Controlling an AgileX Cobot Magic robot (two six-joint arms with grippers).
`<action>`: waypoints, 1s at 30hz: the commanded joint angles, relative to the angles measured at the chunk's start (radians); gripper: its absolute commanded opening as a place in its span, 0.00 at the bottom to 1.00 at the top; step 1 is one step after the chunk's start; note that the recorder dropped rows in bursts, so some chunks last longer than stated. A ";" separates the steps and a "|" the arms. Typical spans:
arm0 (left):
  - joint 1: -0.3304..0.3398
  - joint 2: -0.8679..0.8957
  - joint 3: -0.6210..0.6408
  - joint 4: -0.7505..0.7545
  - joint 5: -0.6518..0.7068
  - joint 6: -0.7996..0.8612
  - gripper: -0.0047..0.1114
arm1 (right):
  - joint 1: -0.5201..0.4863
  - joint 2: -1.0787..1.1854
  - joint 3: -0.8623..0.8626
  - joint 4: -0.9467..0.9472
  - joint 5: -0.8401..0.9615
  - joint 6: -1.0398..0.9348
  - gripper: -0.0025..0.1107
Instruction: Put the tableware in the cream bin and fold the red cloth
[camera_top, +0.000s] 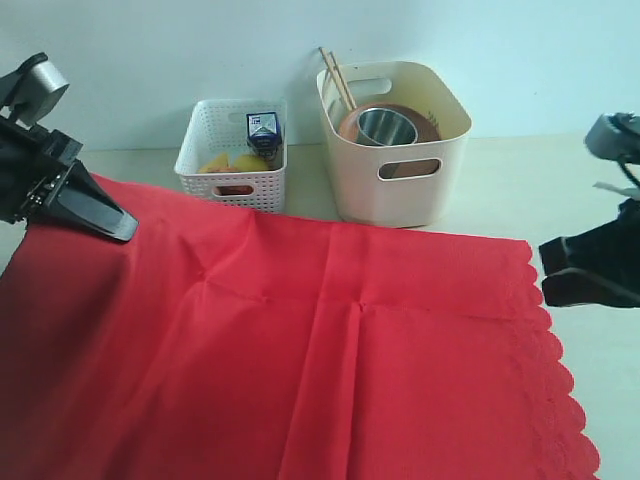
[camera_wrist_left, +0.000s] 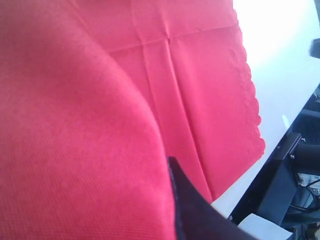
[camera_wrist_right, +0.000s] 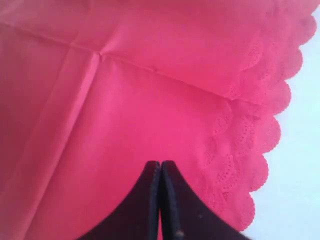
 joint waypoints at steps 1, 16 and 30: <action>-0.029 -0.042 0.002 -0.044 0.001 -0.004 0.04 | 0.105 0.105 -0.025 -0.096 -0.158 0.090 0.02; -0.036 -0.058 0.000 -0.111 0.001 -0.004 0.04 | 0.155 0.495 -0.094 -0.306 -0.377 0.321 0.02; -0.271 -0.058 0.000 -0.267 -0.093 -0.008 0.04 | 0.155 0.590 -0.094 -0.310 -0.434 0.315 0.02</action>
